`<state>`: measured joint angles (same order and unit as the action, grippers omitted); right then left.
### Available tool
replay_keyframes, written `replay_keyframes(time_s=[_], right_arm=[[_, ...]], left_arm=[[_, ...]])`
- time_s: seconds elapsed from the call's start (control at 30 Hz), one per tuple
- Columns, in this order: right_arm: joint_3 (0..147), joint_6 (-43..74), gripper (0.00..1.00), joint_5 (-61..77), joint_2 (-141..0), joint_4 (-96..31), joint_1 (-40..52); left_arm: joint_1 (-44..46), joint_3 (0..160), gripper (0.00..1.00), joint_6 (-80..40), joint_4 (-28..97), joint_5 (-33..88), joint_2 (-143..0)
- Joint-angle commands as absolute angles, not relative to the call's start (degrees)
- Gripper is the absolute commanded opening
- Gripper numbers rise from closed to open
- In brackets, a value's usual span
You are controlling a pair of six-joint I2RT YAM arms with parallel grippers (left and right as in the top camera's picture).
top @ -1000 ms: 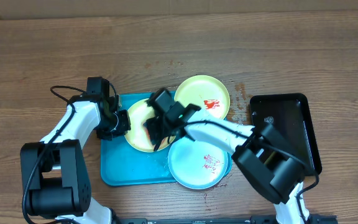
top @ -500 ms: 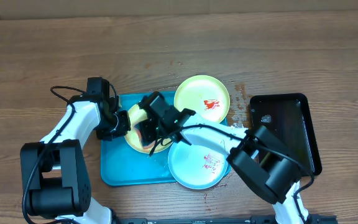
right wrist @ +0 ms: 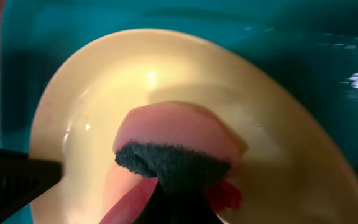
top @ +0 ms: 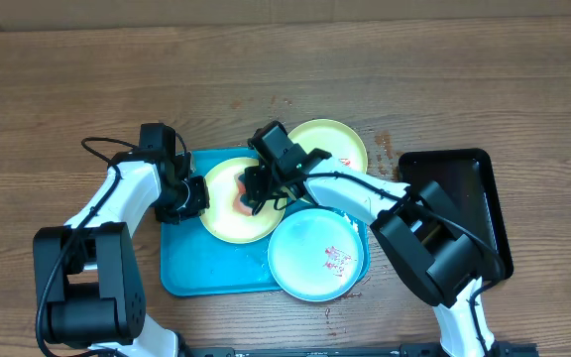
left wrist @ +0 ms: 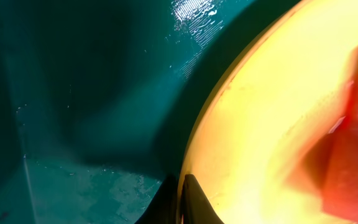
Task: Clean dirty plates on tray and stack at the side
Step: 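Scrub the yellow plate with the sponge while the left gripper holds it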
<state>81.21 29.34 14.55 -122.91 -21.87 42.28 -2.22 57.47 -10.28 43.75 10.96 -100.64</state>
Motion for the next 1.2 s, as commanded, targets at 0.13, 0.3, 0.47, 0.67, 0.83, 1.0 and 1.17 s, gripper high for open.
replay_keyframes(time_s=[0.13,0.3,0.47,0.67,0.83,1.0,1.17], right_arm=[[86.4,31.8,0.04,1.3,-125.4,-38.3,40.6],[86.5,33.3,0.04,5.9,-125.4,-44.5,40.9],[86.3,30.0,0.04,18.5,-125.5,-41.9,42.6],[86.3,30.5,0.04,25.5,-127.6,-36.8,47.7],[86.3,30.8,0.04,30.5,-129.2,-34.2,48.4],[86.3,33.8,0.04,31.1,-129.3,-26.9,45.4],[86.3,39.1,0.04,31.1,-129.3,-17.7,42.0]], left_arm=[[-1.8,58.0,0.04,-9.0,44.4,9.9,-101.1],[-1.8,58.0,0.04,-9.0,44.4,9.9,-101.1],[-1.8,58.0,0.04,-9.1,44.4,9.9,-101.1],[-1.8,58.0,0.05,-9.2,44.4,9.9,-101.1],[-1.8,58.0,0.04,-9.3,44.4,9.9,-101.1],[-1.8,58.0,0.04,-9.4,44.4,10.0,-101.1],[-1.8,58.0,0.04,-9.4,44.4,9.9,-101.1]])
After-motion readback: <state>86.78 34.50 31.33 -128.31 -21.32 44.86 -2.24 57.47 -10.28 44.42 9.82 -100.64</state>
